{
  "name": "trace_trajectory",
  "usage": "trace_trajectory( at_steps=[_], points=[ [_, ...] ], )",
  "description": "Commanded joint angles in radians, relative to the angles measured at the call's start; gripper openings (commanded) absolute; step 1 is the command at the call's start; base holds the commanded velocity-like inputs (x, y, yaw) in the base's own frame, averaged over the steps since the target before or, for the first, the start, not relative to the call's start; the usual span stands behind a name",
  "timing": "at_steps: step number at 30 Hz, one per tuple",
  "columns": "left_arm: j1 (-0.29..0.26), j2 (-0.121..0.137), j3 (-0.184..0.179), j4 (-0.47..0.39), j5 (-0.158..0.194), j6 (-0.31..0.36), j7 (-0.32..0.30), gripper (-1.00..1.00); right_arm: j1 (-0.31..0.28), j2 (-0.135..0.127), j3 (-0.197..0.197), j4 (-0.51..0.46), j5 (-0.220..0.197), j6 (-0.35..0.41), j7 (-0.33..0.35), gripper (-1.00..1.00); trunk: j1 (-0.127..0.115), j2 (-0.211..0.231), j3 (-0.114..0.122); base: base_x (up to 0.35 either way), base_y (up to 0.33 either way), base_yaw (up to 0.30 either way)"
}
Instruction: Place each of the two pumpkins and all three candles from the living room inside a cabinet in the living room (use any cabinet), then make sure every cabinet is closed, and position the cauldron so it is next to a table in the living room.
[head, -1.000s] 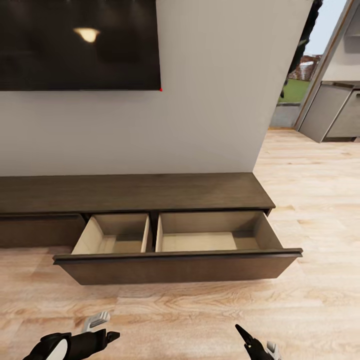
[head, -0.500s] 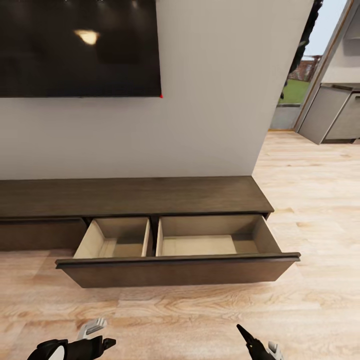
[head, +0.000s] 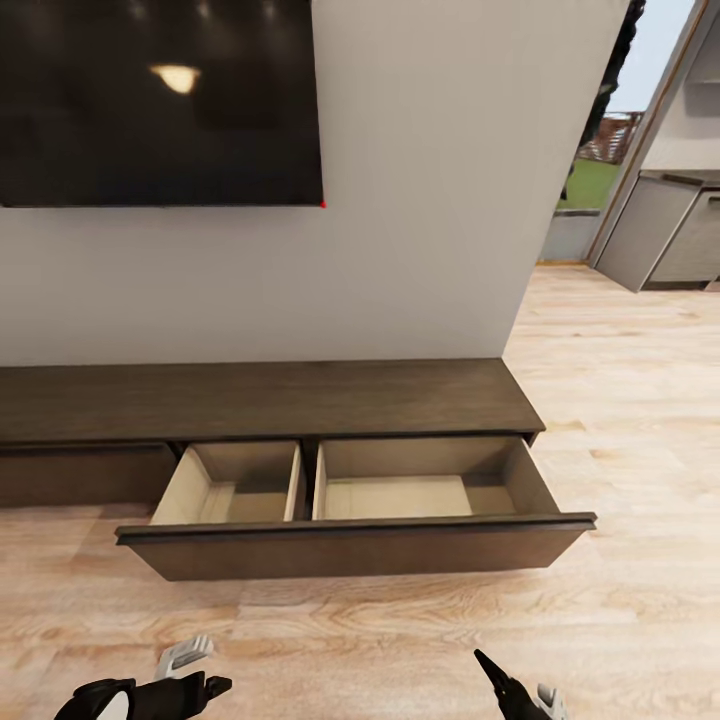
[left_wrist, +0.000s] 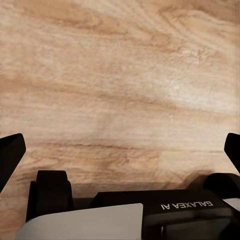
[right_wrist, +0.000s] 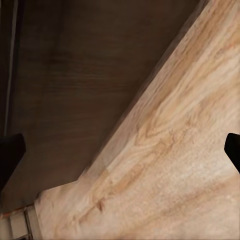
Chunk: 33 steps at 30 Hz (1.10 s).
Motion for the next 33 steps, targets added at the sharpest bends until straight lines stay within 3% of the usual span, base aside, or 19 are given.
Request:
trace_trajectory(
  at_steps=[1,22,30,33],
  points=[
    [0.0,0.001,-0.002,-0.001,0.003,0.003,0.0,1.0,0.0,0.0,0.008,0.0,-0.007,-0.002,0.002,1.0,-0.004,0.007,0.002,0.0,0.0,0.0],
    [0.0,0.001,-0.002,0.013,0.004,-0.042,0.011,1.0,0.0,-0.001,0.007,0.001,-0.008,-0.057,0.0,1.0,-0.085,0.154,0.068,0.0,0.0,0.0],
    [0.0,-0.004,0.002,0.016,0.007,-0.128,0.174,1.0,0.0,0.0,0.007,0.002,-0.007,-0.065,-0.006,1.0,-0.115,0.21,0.093,0.0,0.0,0.0],
    [0.0,-0.013,0.002,0.018,0.007,-0.139,0.205,1.0,0.0,0.0,0.007,0.002,-0.007,-0.093,-0.016,1.0,-0.127,0.231,0.103,0.0,0.0,0.0]
  ],
)
